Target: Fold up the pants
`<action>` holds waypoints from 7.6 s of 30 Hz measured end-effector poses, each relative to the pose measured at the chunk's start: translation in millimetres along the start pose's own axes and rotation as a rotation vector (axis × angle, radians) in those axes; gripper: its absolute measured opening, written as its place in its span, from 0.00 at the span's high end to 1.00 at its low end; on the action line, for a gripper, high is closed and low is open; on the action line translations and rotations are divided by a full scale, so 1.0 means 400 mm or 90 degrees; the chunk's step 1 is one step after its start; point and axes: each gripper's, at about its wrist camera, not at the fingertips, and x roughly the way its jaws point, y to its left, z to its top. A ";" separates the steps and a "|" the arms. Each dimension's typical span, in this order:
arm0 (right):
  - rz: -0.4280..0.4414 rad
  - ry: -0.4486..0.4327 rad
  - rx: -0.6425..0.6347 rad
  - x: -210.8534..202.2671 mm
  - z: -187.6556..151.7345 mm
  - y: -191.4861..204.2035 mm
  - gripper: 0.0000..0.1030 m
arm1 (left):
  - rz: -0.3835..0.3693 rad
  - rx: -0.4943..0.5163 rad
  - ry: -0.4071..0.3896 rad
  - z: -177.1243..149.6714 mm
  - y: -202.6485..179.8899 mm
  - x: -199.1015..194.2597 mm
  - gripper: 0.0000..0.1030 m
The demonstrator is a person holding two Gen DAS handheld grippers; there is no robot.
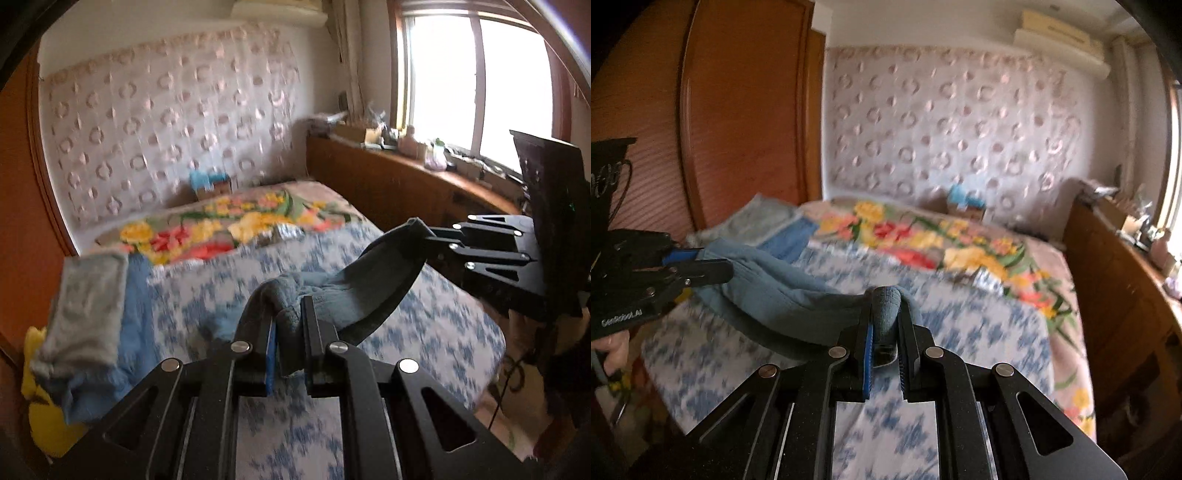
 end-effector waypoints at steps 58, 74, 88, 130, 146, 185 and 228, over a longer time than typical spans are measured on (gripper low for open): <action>0.092 0.062 0.083 -0.240 -0.330 0.054 0.89 | -0.050 -0.058 0.020 -0.349 -0.145 -0.183 0.88; 0.084 0.045 0.086 -0.239 -0.321 0.053 0.89 | -0.047 -0.070 0.017 -0.344 -0.135 -0.173 0.88; 0.068 0.022 0.122 -0.082 -0.261 0.001 0.89 | -0.013 -0.091 -0.002 -0.247 -0.062 -0.055 0.88; 0.098 0.138 0.161 0.077 -0.319 -0.072 0.65 | -0.002 -0.086 0.131 -0.358 0.010 0.120 0.58; 0.115 0.111 0.112 0.000 -0.336 -0.048 0.91 | -0.047 -0.079 0.101 -0.372 -0.049 -0.015 0.87; 0.109 0.135 0.050 0.152 -0.225 -0.054 0.72 | -0.007 -0.079 0.104 -0.278 0.036 0.146 0.86; 0.069 0.120 0.132 0.209 -0.202 -0.088 0.86 | 0.010 -0.093 0.112 -0.367 0.016 0.081 0.54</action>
